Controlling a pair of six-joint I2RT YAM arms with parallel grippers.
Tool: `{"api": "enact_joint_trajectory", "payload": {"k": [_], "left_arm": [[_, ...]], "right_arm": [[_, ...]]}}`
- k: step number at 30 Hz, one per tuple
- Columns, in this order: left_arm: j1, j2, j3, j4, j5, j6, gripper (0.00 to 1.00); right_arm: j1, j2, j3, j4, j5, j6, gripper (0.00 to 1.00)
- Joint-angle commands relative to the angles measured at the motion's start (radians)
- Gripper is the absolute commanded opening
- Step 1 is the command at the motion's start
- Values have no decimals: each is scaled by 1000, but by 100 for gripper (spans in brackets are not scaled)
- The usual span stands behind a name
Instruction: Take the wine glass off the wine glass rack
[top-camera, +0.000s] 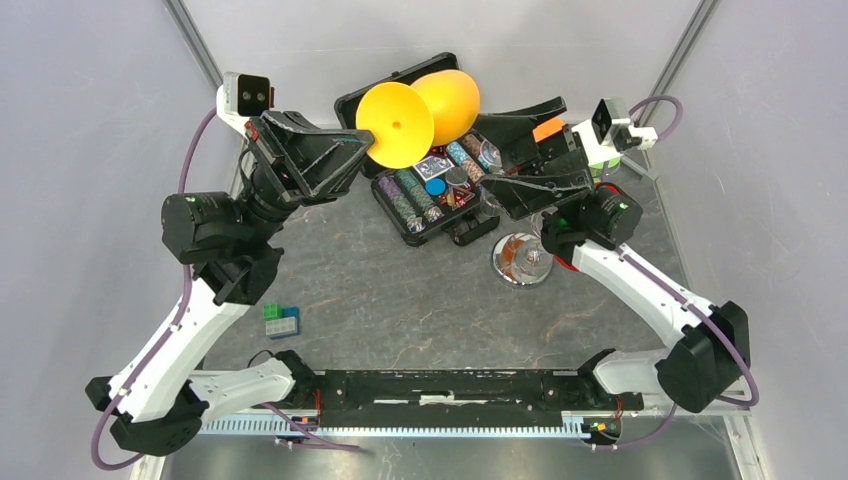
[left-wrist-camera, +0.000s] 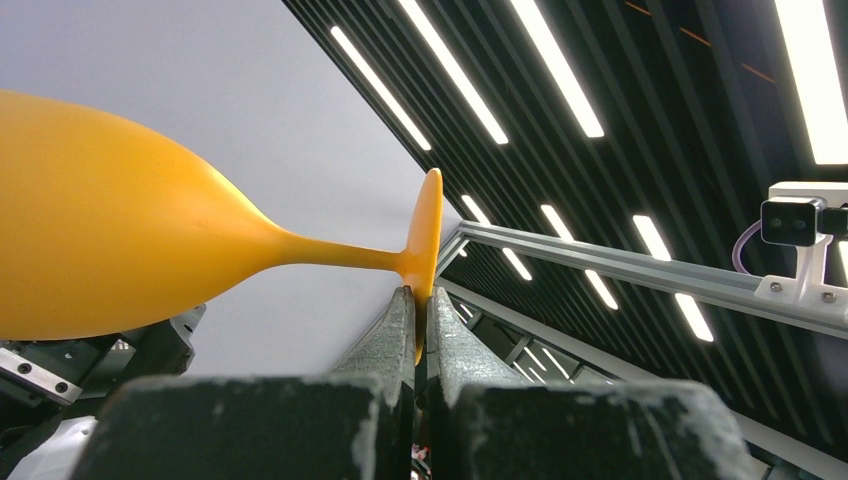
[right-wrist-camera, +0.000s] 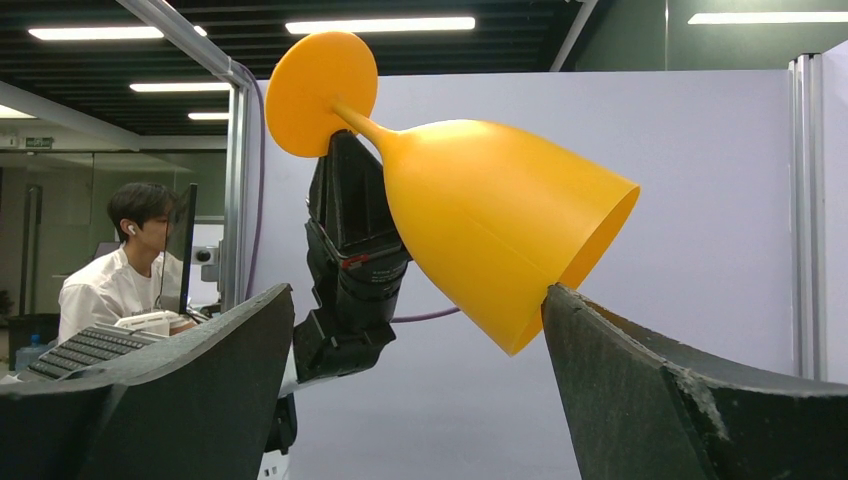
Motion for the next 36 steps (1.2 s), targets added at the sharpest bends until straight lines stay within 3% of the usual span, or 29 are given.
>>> {"api": "enact_joint_trajectory", "payload": {"k": [1, 16, 20, 27, 36], "left_arm": [[0, 6, -10, 12, 26, -71, 2], [0, -73, -22, -44, -42, 10, 2], [0, -66, -29, -42, -41, -1, 2], [0, -55, -31, -34, -48, 3, 2], [0, -65, -44, -32, -59, 11, 2]], "right_arm": [[19, 27, 74, 81, -33, 27, 98], [22, 16, 57, -29, 23, -59, 98], [25, 25, 60, 66, -7, -18, 97], [32, 31, 42, 239, -66, 75, 73], [50, -10, -7, 299, -69, 90, 42]]}}
